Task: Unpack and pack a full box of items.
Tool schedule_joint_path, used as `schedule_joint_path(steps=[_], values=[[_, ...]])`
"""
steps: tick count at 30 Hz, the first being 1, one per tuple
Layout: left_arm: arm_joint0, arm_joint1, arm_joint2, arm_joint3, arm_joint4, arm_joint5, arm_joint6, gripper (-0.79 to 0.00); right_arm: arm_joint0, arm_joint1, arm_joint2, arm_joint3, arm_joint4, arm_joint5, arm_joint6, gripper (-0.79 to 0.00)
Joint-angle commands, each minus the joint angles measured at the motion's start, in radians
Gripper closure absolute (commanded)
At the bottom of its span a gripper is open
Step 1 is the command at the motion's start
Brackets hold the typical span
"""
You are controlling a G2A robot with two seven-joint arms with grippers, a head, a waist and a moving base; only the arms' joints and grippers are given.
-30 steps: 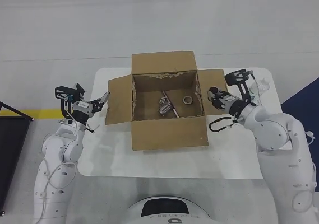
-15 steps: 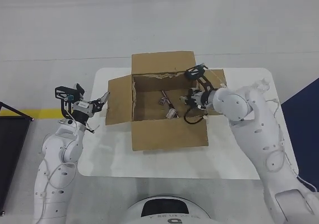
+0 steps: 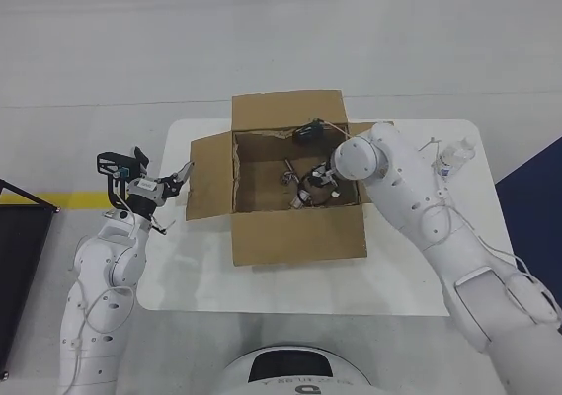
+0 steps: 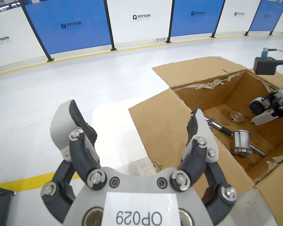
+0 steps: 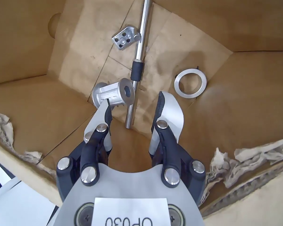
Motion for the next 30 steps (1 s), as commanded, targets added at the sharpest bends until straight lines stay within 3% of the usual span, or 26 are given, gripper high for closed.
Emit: schedule_joint_path(steps=[1, 6, 15, 26, 28, 30], values=[[0.0, 0.0, 0.0, 0.0, 0.0, 0.0, 0.0, -0.785, 0.018, -0.013, -0.024, 0.045, -0.015, 0.036, -0.019, -0.44], [0.0, 0.0, 0.0, 0.0, 0.0, 0.0, 0.0, -0.785, 0.075, -0.055, -0.075, 0.187, 0.011, 0.06, -0.04, -0.416], [0.0, 0.0, 0.0, 0.0, 0.0, 0.0, 0.0, -0.785, 0.123, -0.087, -0.076, 0.294, 0.161, -0.146, -0.02, -0.391], [0.0, 0.0, 0.0, 0.0, 0.0, 0.0, 0.0, -0.785, 0.135, -0.136, -0.157, 0.375, 0.181, -0.2, 0.044, -0.369], [0.0, 0.0, 0.0, 0.0, 0.0, 0.0, 0.0, -0.785, 0.141, -0.146, -0.169, 0.395, 0.183, -0.202, 0.042, -0.302], [0.0, 0.0, 0.0, 0.0, 0.0, 0.0, 0.0, -0.785, 0.148, -0.156, -0.178, 0.415, 0.187, -0.208, 0.04, -0.071]])
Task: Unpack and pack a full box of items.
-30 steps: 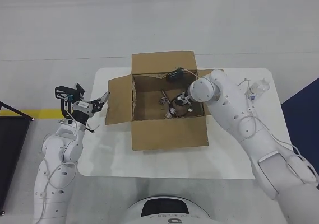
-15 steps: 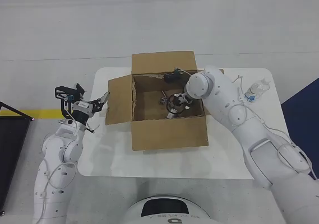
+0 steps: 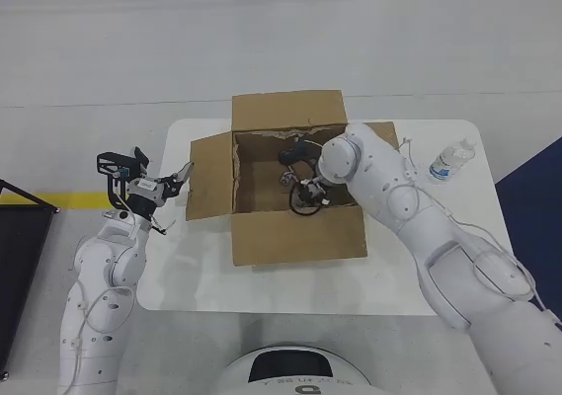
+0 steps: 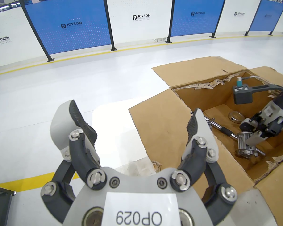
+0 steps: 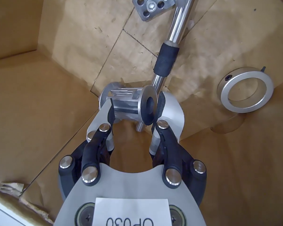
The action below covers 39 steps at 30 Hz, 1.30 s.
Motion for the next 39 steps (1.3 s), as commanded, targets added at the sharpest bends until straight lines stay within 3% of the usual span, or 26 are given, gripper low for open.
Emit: schedule_joint_path(steps=[1, 11, 18, 26, 27, 29, 30, 31, 34, 39], values=[[0.0, 0.0, 0.0, 0.0, 0.0, 0.0, 0.0, -0.785, 0.007, -0.009, -0.007, 0.019, 0.005, -0.005, -0.004, -0.012], [0.0, 0.0, 0.0, 0.0, 0.0, 0.0, 0.0, -0.785, 0.042, -0.024, 0.002, 0.063, 0.014, -0.03, -0.081, 0.0], [0.0, 0.0, 0.0, 0.0, 0.0, 0.0, 0.0, -0.785, 0.02, 0.021, 0.085, -0.023, 0.02, -0.033, -0.163, 0.0], [0.0, 0.0, 0.0, 0.0, 0.0, 0.0, 0.0, -0.785, -0.067, 0.078, 0.159, -0.2, -0.03, 0.022, -0.133, 0.0], [0.0, 0.0, 0.0, 0.0, 0.0, 0.0, 0.0, -0.785, -0.076, 0.082, 0.163, -0.219, -0.038, 0.034, -0.126, -0.117], [0.0, 0.0, 0.0, 0.0, 0.0, 0.0, 0.0, -0.785, -0.091, 0.086, 0.161, -0.247, -0.069, 0.08, -0.127, -0.425], [0.0, 0.0, 0.0, 0.0, 0.0, 0.0, 0.0, -0.785, -0.098, 0.086, 0.157, -0.258, -0.079, 0.093, -0.126, -0.628], [0.0, 0.0, 0.0, 0.0, 0.0, 0.0, 0.0, -0.785, -0.103, 0.086, 0.154, -0.264, -0.081, 0.099, -0.121, -0.705], [0.0, 0.0, 0.0, 0.0, 0.0, 0.0, 0.0, -0.785, -0.101, 0.079, 0.142, -0.248, -0.074, 0.106, -0.104, -0.785], [0.0, 0.0, 0.0, 0.0, 0.0, 0.0, 0.0, -0.785, -0.074, 0.05, 0.09, -0.174, -0.07, 0.133, -0.082, -0.785]])
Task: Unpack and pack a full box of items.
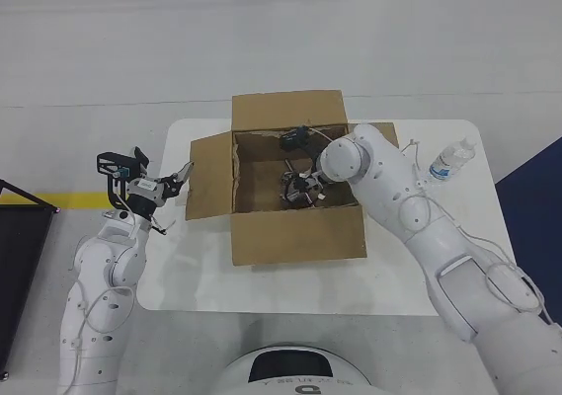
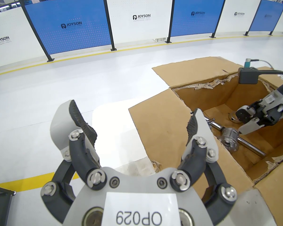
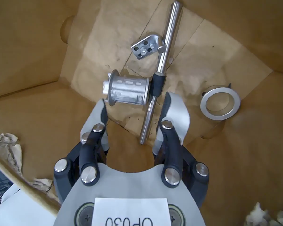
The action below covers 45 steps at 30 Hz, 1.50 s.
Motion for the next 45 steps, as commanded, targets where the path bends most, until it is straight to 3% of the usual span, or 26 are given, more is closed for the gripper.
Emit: schedule_joint_path(steps=[1, 24, 26, 27, 28, 32, 37, 45], values=[[0.0, 0.0, 0.0, 0.0, 0.0, 0.0, 0.0, -0.785, 0.014, -0.014, -0.022, 0.036, 0.005, 0.009, 0.008, -0.785], [0.0, 0.0, 0.0, 0.0, 0.0, 0.0, 0.0, -0.785, 0.118, -0.164, -0.163, 0.341, 0.079, -0.064, 0.003, -0.785], [0.0, 0.0, 0.0, 0.0, 0.0, 0.0, 0.0, -0.785, 0.126, -0.175, -0.167, 0.367, 0.084, -0.07, -0.001, -0.61], [0.0, 0.0, 0.0, 0.0, 0.0, 0.0, 0.0, -0.785, 0.132, -0.18, -0.166, 0.381, 0.09, -0.068, -0.008, -0.573], [0.0, 0.0, 0.0, 0.0, 0.0, 0.0, 0.0, -0.785, 0.136, -0.185, -0.166, 0.391, 0.094, -0.072, -0.014, -0.397], [0.0, 0.0, 0.0, 0.0, 0.0, 0.0, 0.0, -0.785, 0.152, -0.198, -0.164, 0.426, 0.106, -0.09, -0.028, -0.274], [0.0, 0.0, 0.0, 0.0, 0.0, 0.0, 0.0, -0.785, 0.172, -0.205, -0.148, 0.46, 0.125, -0.108, -0.055, 0.0], [0.0, 0.0, 0.0, 0.0, 0.0, 0.0, 0.0, -0.785, 0.193, -0.194, -0.117, 0.478, 0.14, -0.145, -0.097, 0.0]])
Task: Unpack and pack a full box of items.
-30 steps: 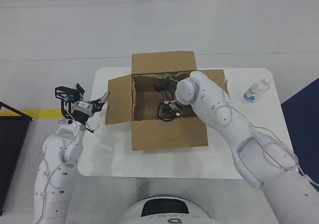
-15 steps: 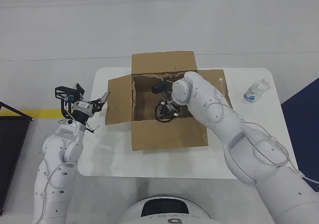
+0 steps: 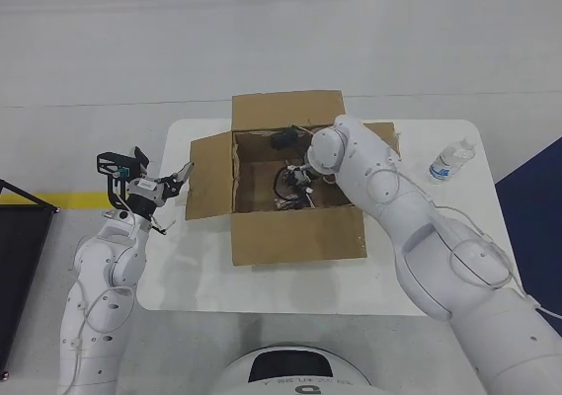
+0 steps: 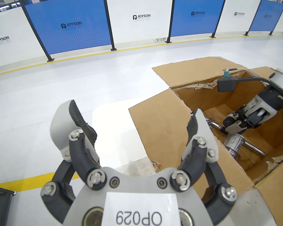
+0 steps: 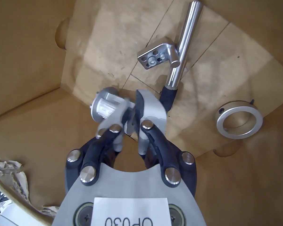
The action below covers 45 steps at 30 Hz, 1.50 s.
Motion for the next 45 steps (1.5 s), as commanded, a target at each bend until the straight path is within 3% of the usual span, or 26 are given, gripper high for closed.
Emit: schedule_joint_path(steps=[1, 10, 11, 12, 37, 45], values=[[0.0, 0.0, 0.0, 0.0, 0.0, 0.0, 0.0, -0.785, 0.002, 0.004, 0.008, -0.002, 0.002, -0.008, -0.006, 0.0], [0.0, 0.0, 0.0, 0.0, 0.0, 0.0, 0.0, -0.785, 0.0, 0.026, 0.033, -0.043, -0.014, -0.007, -0.019, -0.015], [0.0, 0.0, 0.0, 0.0, 0.0, 0.0, 0.0, -0.785, 0.001, 0.03, 0.036, -0.053, -0.019, -0.006, -0.021, -0.188], [0.0, 0.0, 0.0, 0.0, 0.0, 0.0, 0.0, -0.785, 0.003, 0.034, 0.042, -0.062, -0.022, -0.001, -0.023, -0.785], [0.0, 0.0, 0.0, 0.0, 0.0, 0.0, 0.0, -0.785, -0.01, 0.042, 0.047, -0.11, -0.024, -0.023, -0.016, -0.785], [0.0, 0.0, 0.0, 0.0, 0.0, 0.0, 0.0, -0.785, -0.033, 0.007, -0.007, -0.183, -0.052, 0.09, 0.107, -0.785]])
